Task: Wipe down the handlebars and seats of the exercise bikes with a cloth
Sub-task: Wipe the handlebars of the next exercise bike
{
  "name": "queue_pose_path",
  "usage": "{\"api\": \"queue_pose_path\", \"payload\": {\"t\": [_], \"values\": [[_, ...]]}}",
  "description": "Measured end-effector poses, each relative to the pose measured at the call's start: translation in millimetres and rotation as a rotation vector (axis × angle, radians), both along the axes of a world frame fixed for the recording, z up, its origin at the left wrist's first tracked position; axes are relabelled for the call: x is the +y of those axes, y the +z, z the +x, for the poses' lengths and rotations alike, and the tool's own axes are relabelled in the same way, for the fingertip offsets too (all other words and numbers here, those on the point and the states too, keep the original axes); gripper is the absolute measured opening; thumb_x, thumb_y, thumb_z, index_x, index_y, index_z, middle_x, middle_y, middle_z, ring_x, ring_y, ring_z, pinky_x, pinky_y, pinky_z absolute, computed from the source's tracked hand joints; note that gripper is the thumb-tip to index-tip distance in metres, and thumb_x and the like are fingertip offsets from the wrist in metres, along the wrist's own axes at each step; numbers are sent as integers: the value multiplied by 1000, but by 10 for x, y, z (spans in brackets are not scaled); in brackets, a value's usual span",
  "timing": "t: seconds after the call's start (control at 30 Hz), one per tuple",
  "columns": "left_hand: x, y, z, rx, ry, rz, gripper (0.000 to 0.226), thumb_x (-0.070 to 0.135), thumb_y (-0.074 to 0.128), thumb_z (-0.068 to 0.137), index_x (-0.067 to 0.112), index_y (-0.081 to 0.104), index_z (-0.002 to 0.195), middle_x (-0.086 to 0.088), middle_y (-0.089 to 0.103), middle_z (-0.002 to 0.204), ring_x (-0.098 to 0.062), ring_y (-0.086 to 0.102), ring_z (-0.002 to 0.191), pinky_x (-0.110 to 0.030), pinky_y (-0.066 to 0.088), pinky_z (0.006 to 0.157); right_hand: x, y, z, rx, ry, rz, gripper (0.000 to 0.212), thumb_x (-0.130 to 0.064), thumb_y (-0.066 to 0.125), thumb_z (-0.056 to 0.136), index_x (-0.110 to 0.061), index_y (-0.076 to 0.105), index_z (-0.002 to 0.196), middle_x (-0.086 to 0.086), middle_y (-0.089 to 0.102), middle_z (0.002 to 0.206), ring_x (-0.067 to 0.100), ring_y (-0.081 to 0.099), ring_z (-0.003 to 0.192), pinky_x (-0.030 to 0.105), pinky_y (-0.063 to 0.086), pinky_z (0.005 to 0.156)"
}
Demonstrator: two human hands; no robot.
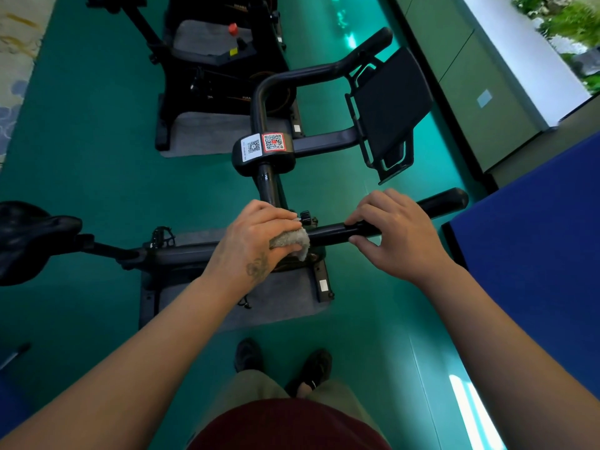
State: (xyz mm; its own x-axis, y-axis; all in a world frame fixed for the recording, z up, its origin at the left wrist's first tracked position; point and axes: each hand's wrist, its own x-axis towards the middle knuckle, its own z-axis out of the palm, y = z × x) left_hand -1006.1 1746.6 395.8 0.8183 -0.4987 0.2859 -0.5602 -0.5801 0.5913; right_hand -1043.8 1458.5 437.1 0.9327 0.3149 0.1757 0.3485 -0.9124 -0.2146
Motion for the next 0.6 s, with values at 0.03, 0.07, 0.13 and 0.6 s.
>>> {"api": "queue_pose_path", "payload": {"t": [0.03,0.07,0.13,0.6], "values": [[-61,3,6,5,-1,-5,41,39,85,84,18,80,119,8,74,123,-14,58,114,-19,44,99,2,1,4,-1,-3,-1,24,-35,77,84,-25,71,105,-6,60,101,21,52,92,42,46,80],[-132,4,9,14,-9,-12,42,40,85,83,17,81,118,7,74,122,-15,59,113,-21,46,99,6,2,8,-2,-4,-1,24,-35,78,84,-25,71,104,-6,60,101,21,52,91,42,46,80],[-273,0,-4,27,-34,-25,43,38,88,81,15,81,116,5,75,121,-17,60,112,-25,50,97,9,0,11,-7,-1,0,24,-34,78,83,-24,71,103,-6,60,100,21,52,91,41,45,79],[38,-43,-29,-108,-15,-12,39,26,87,86,14,79,122,3,75,126,-21,62,111,-32,54,98,-8,-30,-2,-24,6,5,22,-36,74,86,-24,71,105,-7,60,102,19,51,91,35,41,78]]}}
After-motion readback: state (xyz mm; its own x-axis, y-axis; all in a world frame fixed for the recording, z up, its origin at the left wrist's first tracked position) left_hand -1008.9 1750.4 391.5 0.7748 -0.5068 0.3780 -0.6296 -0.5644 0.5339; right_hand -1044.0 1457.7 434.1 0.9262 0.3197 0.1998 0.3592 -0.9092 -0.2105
